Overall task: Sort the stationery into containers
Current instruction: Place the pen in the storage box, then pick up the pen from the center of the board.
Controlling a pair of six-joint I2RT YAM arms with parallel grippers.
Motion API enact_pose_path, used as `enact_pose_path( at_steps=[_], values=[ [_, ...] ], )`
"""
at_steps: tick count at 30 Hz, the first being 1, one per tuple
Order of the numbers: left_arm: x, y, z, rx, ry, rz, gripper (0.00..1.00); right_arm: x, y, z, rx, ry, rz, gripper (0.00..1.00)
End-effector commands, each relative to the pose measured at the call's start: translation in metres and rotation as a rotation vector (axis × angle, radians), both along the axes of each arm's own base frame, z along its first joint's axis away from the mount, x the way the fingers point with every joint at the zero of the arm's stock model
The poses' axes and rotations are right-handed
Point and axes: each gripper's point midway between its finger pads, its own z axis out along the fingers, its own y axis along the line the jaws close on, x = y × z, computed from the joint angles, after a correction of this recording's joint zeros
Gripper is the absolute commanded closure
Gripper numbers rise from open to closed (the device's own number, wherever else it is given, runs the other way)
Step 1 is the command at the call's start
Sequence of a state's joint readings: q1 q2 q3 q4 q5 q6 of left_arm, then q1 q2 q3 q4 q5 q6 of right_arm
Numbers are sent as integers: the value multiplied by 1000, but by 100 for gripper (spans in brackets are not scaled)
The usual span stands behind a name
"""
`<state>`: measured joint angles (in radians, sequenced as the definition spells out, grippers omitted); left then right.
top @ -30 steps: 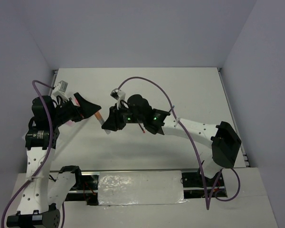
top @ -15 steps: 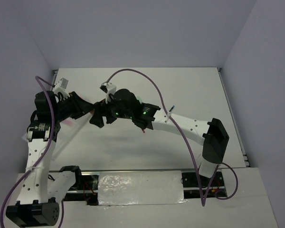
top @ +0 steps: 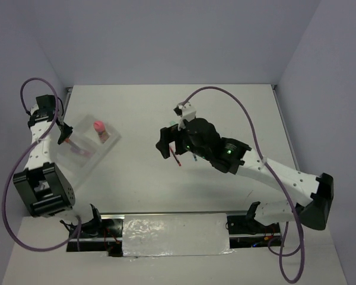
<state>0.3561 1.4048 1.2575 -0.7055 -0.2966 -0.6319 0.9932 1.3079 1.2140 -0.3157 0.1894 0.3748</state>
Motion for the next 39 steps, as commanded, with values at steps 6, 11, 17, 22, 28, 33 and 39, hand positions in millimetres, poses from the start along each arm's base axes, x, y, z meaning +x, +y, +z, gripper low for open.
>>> enact_pose_path(
  at_steps=[6,11,17,22,28,33,39],
  values=[
    [26,38,-41,-61,23,35,82,-18,-40,18,-15,-111,10,0],
    [23,34,-50,-98,16,25,21,-17,-35,4,-51,-87,34,0],
    [20,15,-16,-79,-99,-53,1,30,-35,-38,-201,-29,-47,0],
    [15,-44,13,-33,-130,-247,1,96,-32,-108,-392,90,-115,41],
    [-19,-108,70,63,-348,-524,1,179,-51,-160,-493,196,-149,52],
    [-41,-126,79,125,-423,-575,1,206,-49,-182,-573,229,-112,48],
    [-47,-131,63,111,-419,-602,1,210,-50,-206,-611,264,-92,47]
  ],
)
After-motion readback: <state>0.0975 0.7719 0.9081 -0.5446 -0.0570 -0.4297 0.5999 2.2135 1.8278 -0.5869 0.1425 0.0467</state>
